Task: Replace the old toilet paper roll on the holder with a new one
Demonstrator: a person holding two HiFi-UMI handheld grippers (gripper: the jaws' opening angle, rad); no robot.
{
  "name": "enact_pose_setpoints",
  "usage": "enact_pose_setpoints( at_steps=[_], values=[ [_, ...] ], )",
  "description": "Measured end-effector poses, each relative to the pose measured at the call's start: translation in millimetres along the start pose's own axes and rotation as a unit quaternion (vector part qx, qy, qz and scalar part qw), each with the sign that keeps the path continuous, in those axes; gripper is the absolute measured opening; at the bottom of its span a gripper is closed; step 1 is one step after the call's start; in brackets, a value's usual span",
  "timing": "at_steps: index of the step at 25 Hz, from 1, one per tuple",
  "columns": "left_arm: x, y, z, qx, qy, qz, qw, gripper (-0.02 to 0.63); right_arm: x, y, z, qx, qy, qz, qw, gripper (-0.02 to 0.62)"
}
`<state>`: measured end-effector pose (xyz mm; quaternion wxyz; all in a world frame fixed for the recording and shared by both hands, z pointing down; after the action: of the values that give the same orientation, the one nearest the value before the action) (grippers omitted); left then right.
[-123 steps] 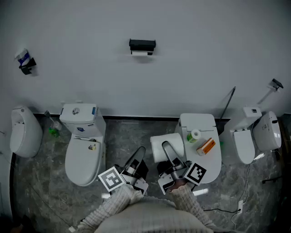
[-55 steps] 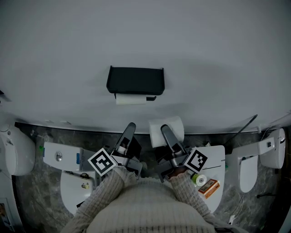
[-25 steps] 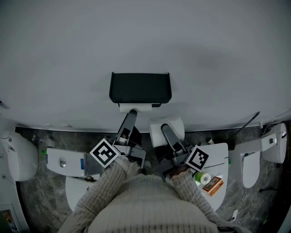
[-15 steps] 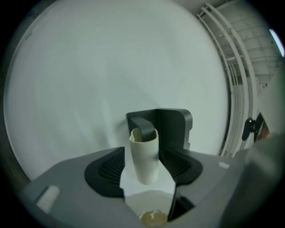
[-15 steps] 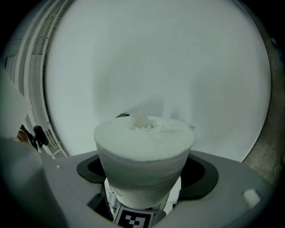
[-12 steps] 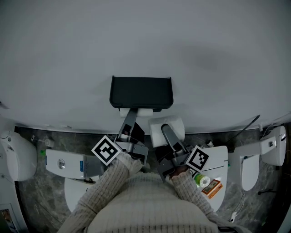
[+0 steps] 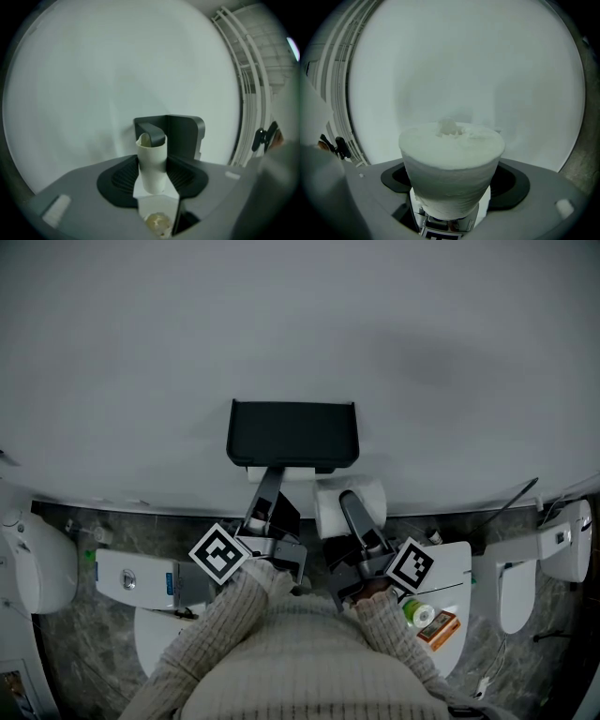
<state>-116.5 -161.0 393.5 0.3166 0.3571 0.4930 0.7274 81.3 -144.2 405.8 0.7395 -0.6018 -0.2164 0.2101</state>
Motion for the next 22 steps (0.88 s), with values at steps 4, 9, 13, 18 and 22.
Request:
enact_pose_setpoints(
  at_steps=[4, 9, 13, 18, 22],
  values=[
    [-2.1, -4.4, 8.2, -0.001, -0.004, 0.0, 1.0, 0.17, 10.3, 2.4, -2.3, 0.002, -0.003, -0.003, 1.0, 0.448],
    [-2.9, -7.4, 10.6, -0.001, 0.003, 0.0, 1.0, 0.169, 15.4, 5.2, -1.7, 0.002, -0.011, -0.005, 1.0, 0.448],
    [-10.4, -8.0, 18.7, -0.005, 0.018, 0.003, 0.9998, 0.169, 25.0, 5.7, -4.9, -0.001, -0.021, -0.011, 1.0, 0.448],
    [-15.2, -9.4, 20.6, -0.002, 0.035, 0.006, 0.9994, 0.169, 31.9, 7.4, -4.9, 0.001, -0.042, -0.007, 0.999, 0.448],
    [-23.4, -11.1, 30.4, 0.008, 0.051, 0.014, 0.9986, 0.169, 43.0, 6.7, -7.5, 0.001, -0.06, -0.002, 0.998, 0.448]
  ],
)
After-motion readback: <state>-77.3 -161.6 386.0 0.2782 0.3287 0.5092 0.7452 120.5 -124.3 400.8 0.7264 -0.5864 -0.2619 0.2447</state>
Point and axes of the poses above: the fingertips, and each gripper's own axes: x backward along the fingers, y to its left, z out of its underside, the point moved 8 cm from there along x, backward along the fingers, and after that the axes turned 15 degrees about y, right-handed, at the moved point
